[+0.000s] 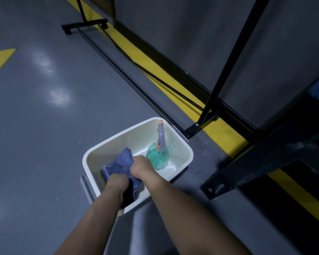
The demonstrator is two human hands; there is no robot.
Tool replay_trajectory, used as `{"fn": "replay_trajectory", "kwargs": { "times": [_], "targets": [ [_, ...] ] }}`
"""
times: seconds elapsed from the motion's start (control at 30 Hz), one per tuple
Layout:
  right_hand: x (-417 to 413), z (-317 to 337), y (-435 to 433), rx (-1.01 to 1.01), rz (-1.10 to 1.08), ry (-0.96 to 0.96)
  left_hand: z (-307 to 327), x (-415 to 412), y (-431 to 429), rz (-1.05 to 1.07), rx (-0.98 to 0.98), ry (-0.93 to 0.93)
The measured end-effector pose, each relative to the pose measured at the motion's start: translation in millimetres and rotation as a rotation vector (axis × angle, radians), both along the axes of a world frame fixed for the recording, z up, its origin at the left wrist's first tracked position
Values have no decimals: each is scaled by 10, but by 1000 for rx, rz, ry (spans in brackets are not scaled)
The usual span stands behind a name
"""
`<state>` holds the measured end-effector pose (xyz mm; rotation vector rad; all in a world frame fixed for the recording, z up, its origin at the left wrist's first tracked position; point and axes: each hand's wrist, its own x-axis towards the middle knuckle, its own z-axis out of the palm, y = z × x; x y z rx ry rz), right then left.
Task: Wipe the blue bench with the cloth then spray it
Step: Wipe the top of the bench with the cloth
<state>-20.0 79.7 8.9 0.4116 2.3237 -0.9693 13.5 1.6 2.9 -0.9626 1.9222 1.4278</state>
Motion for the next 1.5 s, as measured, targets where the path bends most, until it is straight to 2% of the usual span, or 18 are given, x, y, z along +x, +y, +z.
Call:
{"fn": "replay_trajectory", "kwargs": {
  "times": [0.17,0.27,0.33,0.47,0.53,0.6,0.67,0.73,0.87,0.93,0.97,1.03,1.07,1.17,1.27,1.33,1.4,1.5],
  "targets": [
    [85,615,25,-119,-21,89,385,71,-44,287,173,29],
    [194,1220,183,-218,-43,126,752,164,-58,273,330,-45],
    [328,1664,354,-247,-57,218,1053,215,20,256,478,-7],
    [749,2430,824,-255,-109,540,1889,254,528,183,318,314],
    [968,2764,1116,-308,-158,686,2333,269,736,-20,400,499],
    [1156,3091,1451,-312,-238,845,2774,309,983,-202,357,661],
    [1327,3366,1806,-208,-301,952,3115,353,1331,-273,291,804],
    [1463,3529,2127,-45,-326,929,3291,411,1708,-358,148,873],
    [1601,3677,2424,431,-230,632,3302,558,2256,-529,-146,817],
    [1613,3745,2448,660,-174,680,3300,584,2307,-560,-250,795],
    [1605,3766,2453,700,-128,758,3292,565,2313,-572,-285,798],
    [1514,3759,2456,658,58,854,3312,534,2295,-578,-310,819],
    [1445,3733,2448,600,150,829,3321,509,2277,-565,-269,816],
    [1309,3597,2397,467,298,569,3367,461,2196,-353,25,688],
    [1308,3389,2326,657,448,542,3386,434,2130,-46,288,481],
    [1311,3282,2307,739,472,609,3401,411,2149,-74,240,436],
    [1245,3275,2334,721,448,675,3413,348,2217,-123,175,457],
    [961,3348,2516,626,324,627,3434,268,2385,-216,10,609]
  ]
}}
